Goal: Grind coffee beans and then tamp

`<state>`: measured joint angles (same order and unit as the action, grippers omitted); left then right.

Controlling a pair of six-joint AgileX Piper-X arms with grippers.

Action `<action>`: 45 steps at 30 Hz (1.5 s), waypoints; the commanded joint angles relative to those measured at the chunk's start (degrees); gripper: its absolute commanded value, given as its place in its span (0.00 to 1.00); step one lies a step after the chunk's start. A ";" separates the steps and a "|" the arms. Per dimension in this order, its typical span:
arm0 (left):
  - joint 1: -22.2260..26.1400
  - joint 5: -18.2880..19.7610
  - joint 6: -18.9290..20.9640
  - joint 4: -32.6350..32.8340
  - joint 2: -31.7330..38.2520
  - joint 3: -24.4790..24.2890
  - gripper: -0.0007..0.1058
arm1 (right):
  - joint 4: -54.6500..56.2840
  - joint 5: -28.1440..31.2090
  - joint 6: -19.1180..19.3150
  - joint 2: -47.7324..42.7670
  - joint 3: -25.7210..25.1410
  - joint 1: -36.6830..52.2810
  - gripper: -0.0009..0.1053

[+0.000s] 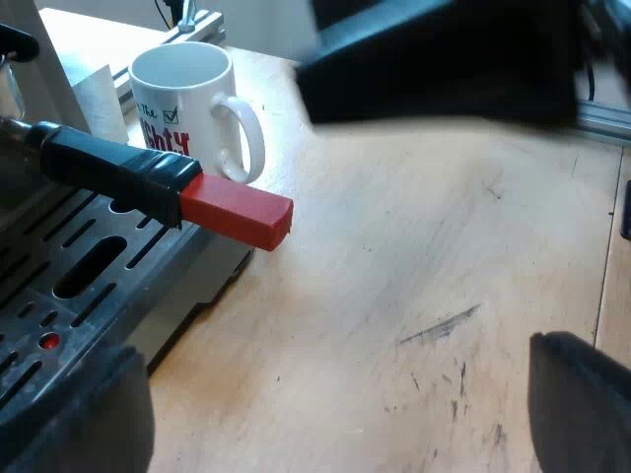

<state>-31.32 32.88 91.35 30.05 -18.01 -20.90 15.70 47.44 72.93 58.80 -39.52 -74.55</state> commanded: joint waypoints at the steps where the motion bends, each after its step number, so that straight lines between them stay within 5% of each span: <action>1: -0.14 0.84 -0.35 -0.71 0.02 -0.09 0.74 | 14.63 -5.94 -2.73 -0.67 -4.44 3.74 0.64; 19: -0.14 0.84 -0.35 -0.71 0.02 -0.09 0.74 | 22.49 -18.17 -10.98 5.01 -10.31 8.45 0.64; 29: -0.14 0.84 -0.35 -0.71 0.02 -0.09 0.74 | 25.18 -23.45 -11.35 12.02 -14.50 12.37 0.64; 45: -0.14 0.84 -0.35 -0.71 0.02 -0.09 0.74 | 20.71 -20.29 -11.35 17.64 -14.50 13.23 0.64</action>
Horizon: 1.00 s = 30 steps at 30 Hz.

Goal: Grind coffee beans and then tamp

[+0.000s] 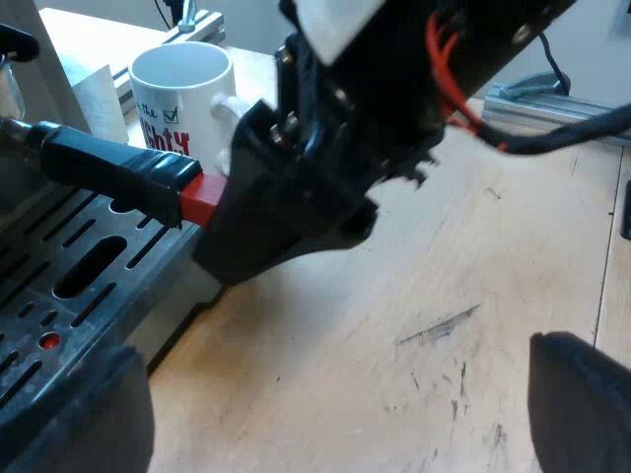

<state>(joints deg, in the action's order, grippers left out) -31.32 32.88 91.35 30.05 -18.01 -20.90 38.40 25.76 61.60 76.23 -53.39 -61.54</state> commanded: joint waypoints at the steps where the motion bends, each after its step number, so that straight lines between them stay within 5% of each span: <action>1: -0.14 0.84 -0.35 -0.71 0.02 -0.09 0.74 | -2.70 1.37 -0.03 0.67 -0.63 0.35 0.64; 30: -0.14 0.84 -0.35 -0.71 0.02 -0.09 0.74 | -8.22 2.64 -0.03 4.45 0.91 1.36 0.61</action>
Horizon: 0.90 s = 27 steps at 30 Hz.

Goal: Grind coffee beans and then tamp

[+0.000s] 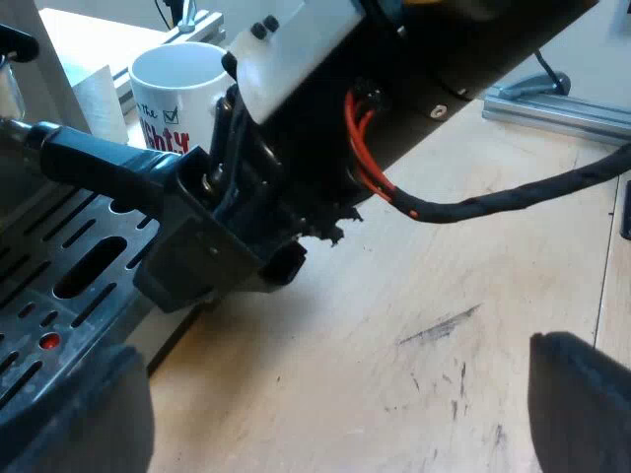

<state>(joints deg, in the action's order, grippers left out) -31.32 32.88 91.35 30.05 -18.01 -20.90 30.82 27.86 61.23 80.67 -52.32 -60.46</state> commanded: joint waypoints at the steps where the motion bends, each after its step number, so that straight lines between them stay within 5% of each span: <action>1: -0.14 0.84 -0.35 -0.71 0.02 -0.09 0.74 | -0.55 0.55 0.34 0.01 -0.16 0.28 0.61; 12: -0.14 0.84 -0.35 -0.71 0.02 -0.09 0.74 | -0.55 0.66 0.34 0.01 -0.16 0.28 0.58; 17: -0.14 0.84 -0.35 -0.71 0.02 -0.09 0.74 | -0.55 1.73 0.34 0.01 -0.16 0.28 0.44; 23: -0.14 0.84 -0.35 -0.71 0.02 -0.09 0.74 | -0.55 1.89 0.34 0.01 -0.16 0.28 0.11; 27: -0.14 0.84 -0.35 -0.71 0.02 -0.09 0.74 | -0.55 1.89 0.34 0.01 -0.16 0.28 0.01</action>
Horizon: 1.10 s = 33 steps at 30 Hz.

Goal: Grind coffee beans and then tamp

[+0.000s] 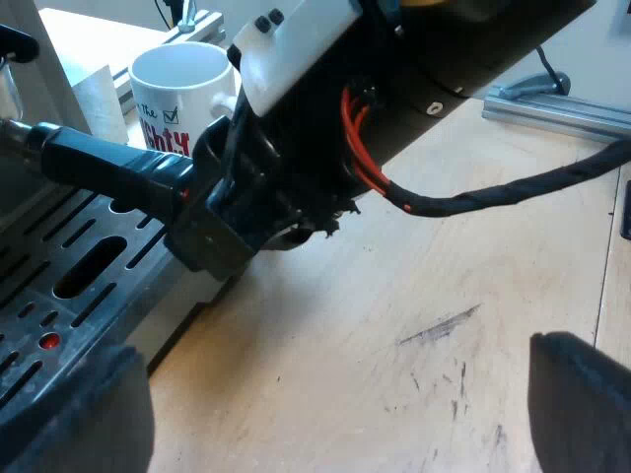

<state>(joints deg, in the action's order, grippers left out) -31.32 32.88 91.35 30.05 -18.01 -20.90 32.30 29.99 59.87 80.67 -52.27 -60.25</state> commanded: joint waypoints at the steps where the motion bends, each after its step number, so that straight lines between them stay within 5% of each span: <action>1: -0.14 0.84 -0.35 -0.71 0.02 -0.09 0.74 | -2.02 -0.25 1.70 0.01 -0.22 0.07 0.01; 33: -0.14 0.84 -0.35 -0.71 0.02 -0.09 0.74 | -1.26 -0.75 1.70 -0.25 -0.22 0.07 0.01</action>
<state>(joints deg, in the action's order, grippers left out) -31.32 32.88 91.35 30.05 -18.01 -20.90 32.74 29.99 59.69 80.67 -52.27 -60.25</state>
